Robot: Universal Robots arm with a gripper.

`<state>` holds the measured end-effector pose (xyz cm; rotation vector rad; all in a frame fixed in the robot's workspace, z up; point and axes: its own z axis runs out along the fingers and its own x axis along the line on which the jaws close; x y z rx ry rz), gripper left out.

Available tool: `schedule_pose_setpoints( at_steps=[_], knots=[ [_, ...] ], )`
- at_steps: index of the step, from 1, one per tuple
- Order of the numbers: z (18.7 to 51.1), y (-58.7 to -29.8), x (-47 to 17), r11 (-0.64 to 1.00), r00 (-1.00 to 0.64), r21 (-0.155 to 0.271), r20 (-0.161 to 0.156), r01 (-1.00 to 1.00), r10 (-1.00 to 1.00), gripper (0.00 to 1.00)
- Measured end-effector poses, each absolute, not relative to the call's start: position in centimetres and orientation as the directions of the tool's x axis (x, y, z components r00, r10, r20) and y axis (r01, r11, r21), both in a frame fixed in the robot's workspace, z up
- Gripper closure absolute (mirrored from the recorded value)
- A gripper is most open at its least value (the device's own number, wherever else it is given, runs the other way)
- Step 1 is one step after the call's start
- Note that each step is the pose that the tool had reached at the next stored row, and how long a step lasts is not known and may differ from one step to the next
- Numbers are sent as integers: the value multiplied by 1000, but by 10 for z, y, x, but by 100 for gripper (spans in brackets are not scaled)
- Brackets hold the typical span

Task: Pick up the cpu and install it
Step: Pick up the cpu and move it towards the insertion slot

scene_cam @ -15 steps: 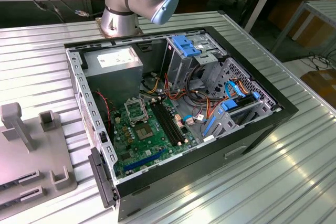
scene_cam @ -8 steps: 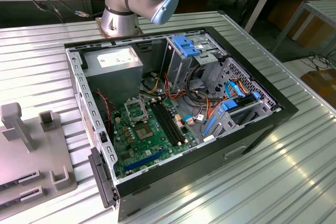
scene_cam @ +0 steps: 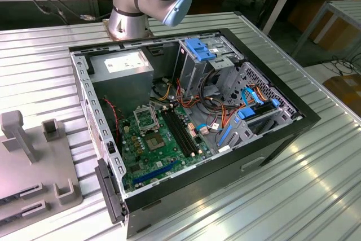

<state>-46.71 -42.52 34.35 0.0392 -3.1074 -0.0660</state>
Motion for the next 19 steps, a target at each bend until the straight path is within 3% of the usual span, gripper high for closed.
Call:
schedule_pose_setpoints(
  at_steps=[8,9,19],
  knots=[
    [341,-425,-465,999,-999,43,33,-24,-26,61],
    [341,-425,-465,999,-999,43,33,-24,-26,55],
    [339,-425,-465,999,-999,43,33,-24,-26,55]
  ],
)
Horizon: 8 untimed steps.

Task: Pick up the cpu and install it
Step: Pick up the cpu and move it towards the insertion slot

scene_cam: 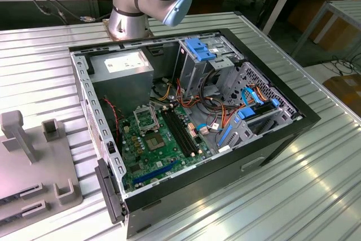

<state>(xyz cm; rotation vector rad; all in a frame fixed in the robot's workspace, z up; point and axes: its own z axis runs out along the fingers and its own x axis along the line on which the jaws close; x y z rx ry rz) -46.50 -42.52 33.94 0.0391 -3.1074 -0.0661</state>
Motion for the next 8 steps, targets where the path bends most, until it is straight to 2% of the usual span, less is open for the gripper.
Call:
schedule_pose_setpoints(
  at_steps=[8],
  knots=[
    [336,-425,-465,999,-999,43,33,-24,-26,55]
  ],
)
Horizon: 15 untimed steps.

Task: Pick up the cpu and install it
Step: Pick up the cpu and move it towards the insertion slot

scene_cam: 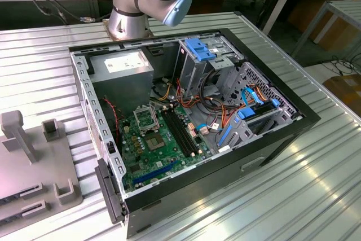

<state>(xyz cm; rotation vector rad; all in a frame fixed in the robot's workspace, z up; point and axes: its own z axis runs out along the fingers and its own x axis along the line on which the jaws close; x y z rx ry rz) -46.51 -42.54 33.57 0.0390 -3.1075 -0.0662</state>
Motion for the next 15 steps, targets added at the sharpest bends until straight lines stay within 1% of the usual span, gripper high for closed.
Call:
schedule_pose_setpoints(
  at_steps=[15],
  knots=[
    [312,-433,-465,999,-999,43,36,-24,-26,55]
  ],
)
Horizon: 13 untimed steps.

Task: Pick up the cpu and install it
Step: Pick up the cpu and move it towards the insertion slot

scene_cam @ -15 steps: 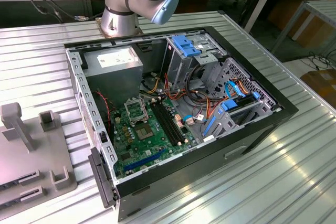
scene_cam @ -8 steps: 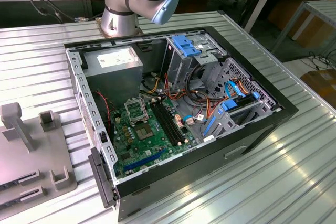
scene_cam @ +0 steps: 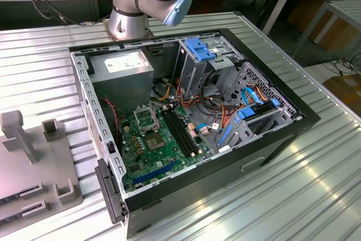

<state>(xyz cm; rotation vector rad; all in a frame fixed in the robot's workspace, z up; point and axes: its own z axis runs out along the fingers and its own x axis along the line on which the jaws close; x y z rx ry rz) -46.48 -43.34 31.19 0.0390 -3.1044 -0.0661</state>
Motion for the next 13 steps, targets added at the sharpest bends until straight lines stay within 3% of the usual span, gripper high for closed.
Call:
schedule_pose_setpoints(
  at_steps=[13],
  knots=[
    [298,-435,-465,999,-999,43,37,-24,-26,55]
  ],
)
